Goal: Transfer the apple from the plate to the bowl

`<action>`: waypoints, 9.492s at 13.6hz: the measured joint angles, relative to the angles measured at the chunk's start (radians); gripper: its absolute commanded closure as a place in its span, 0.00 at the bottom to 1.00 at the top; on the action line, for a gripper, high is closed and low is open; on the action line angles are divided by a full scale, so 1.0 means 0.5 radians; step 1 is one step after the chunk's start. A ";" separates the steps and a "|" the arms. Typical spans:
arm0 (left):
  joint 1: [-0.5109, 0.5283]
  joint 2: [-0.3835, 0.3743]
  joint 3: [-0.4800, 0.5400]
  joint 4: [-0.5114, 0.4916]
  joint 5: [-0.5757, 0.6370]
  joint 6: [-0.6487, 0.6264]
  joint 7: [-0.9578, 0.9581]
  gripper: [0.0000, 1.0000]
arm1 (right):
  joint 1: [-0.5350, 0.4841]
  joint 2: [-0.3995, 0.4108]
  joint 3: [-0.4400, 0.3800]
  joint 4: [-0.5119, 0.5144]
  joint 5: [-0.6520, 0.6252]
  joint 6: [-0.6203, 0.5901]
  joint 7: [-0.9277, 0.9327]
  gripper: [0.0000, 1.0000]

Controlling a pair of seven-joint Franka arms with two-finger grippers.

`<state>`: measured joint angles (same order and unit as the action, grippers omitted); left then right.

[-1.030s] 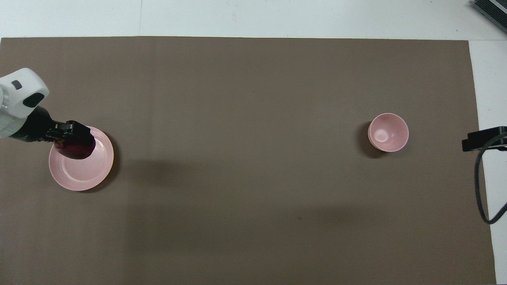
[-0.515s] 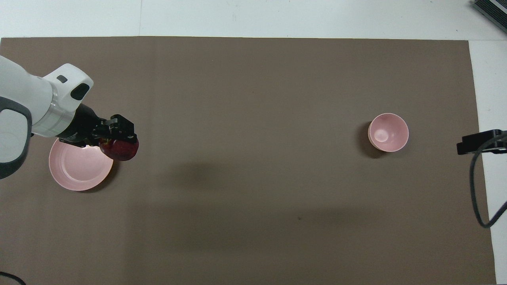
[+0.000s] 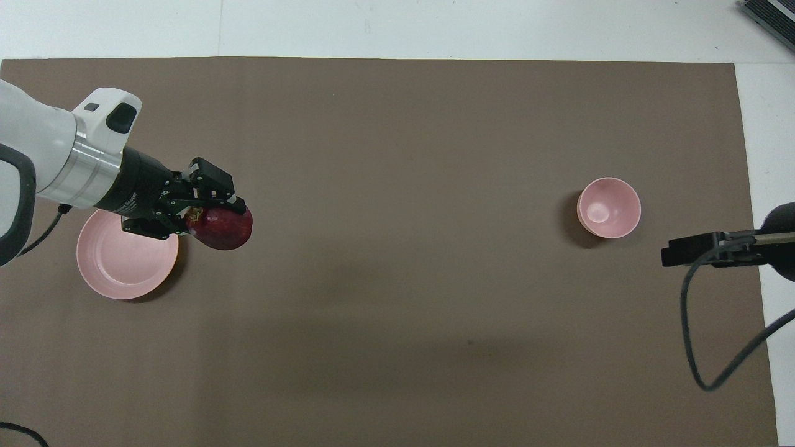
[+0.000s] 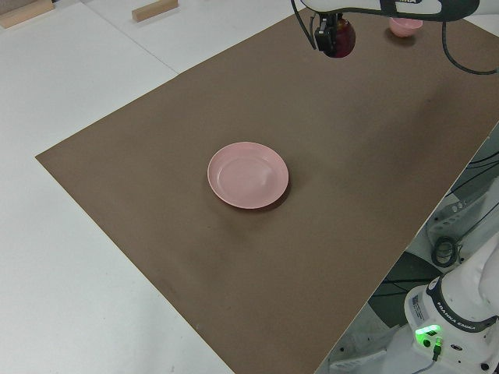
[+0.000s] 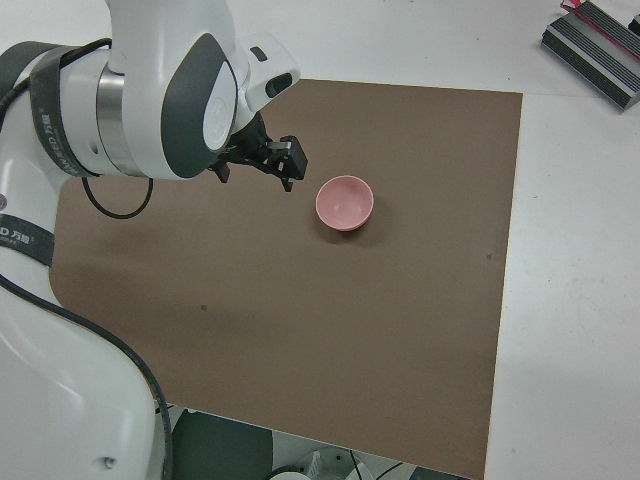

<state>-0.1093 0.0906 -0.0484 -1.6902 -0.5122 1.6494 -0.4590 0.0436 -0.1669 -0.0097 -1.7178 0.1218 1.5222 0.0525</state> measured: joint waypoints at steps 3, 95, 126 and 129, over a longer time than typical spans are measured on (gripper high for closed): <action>-0.049 0.004 -0.003 0.004 -0.181 0.012 -0.371 1.00 | -0.001 0.002 -0.002 -0.100 0.289 0.153 0.003 0.00; -0.348 0.233 -0.655 -0.100 -1.037 1.247 -1.563 0.00 | -0.290 0.421 -0.027 -0.393 0.883 0.602 -0.430 1.00; -0.117 -0.036 0.336 0.091 0.490 0.222 0.772 0.00 | -0.039 0.877 -0.024 -0.517 -0.643 1.647 -0.233 1.00; -0.060 -0.053 0.347 0.161 0.664 0.220 1.193 0.00 | -0.039 0.883 -0.022 -0.519 -0.643 1.651 -0.207 1.00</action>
<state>-0.1395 0.0640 0.1252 -1.6098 -0.1804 1.7593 0.1373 0.0241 0.2746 -0.0209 -1.9774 -0.1995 2.3479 -0.0509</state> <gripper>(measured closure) 0.000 0.128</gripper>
